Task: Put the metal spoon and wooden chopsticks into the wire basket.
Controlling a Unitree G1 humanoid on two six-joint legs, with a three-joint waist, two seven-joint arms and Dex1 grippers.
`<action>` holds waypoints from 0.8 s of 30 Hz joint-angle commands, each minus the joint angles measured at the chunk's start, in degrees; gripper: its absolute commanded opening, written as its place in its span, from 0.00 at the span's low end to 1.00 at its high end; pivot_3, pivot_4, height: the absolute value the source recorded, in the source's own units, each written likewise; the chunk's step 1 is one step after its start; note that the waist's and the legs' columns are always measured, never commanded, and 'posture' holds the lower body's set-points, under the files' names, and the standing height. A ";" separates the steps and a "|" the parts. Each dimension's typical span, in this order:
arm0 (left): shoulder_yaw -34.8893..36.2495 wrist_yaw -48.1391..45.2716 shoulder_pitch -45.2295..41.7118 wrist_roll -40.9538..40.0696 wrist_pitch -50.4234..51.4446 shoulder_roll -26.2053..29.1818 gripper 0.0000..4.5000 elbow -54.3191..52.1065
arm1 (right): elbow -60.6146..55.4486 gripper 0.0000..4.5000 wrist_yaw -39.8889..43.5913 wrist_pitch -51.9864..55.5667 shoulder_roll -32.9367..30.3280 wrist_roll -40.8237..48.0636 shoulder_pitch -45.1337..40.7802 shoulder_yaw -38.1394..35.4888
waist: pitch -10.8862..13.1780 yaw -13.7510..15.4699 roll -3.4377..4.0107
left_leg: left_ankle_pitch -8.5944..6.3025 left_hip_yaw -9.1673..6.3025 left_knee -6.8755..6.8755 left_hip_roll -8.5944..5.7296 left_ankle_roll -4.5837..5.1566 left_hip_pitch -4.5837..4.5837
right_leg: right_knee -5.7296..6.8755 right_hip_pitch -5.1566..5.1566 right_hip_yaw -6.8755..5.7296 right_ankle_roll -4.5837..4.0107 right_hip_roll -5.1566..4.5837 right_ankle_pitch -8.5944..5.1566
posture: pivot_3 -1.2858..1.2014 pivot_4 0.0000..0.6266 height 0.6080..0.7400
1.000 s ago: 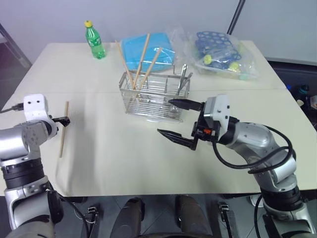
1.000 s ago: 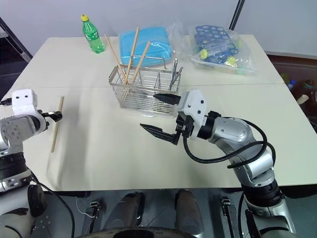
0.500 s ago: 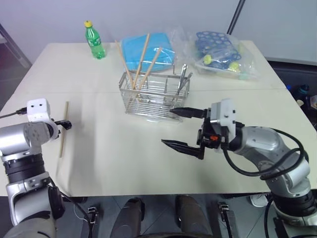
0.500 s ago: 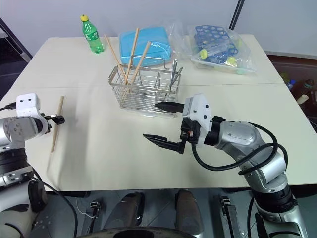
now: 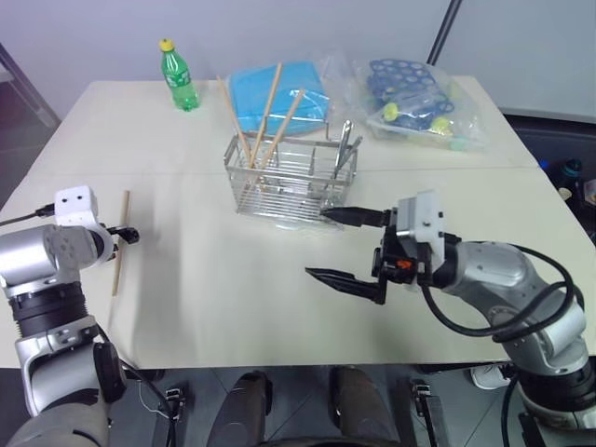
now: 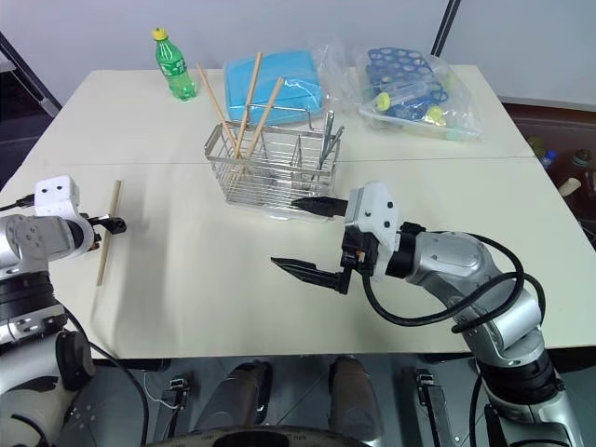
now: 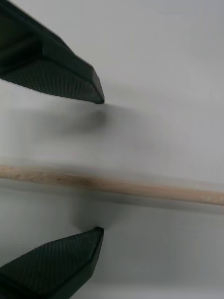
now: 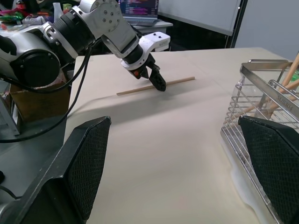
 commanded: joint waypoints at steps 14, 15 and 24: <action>-0.31 0.66 -0.76 2.80 -8.35 1.81 0.00 0.38 | 0.01 1.00 -0.46 -2.51 -0.45 -0.99 0.33 -1.45 | 0.00 0.01 0.00 | 0.00 0.00 0.00 0.01 0.00 0.01 | 0.00 -0.01 0.00 0.00 0.00 0.00 | 0.52 0.24 1.00; -0.93 0.28 -2.00 2.77 -11.72 1.44 0.00 0.20 | 0.67 1.00 -1.12 -2.50 -0.04 -1.28 0.03 -1.67 | 0.00 0.17 -0.01 | 0.00 0.00 0.00 0.01 0.00 0.00 | 0.00 -0.01 0.00 0.00 0.00 0.00 | 0.52 0.24 1.00; -6.83 -12.60 -17.70 -3.84 -31.99 -2.36 0.00 1.24 | 1.75 1.00 -3.93 -3.23 2.67 -3.73 -1.20 -0.21 | -0.02 0.43 -0.16 | 0.01 0.04 0.01 -0.05 -0.04 -0.11 | -0.15 0.01 -0.01 0.03 -0.10 0.02 | 0.52 0.24 1.00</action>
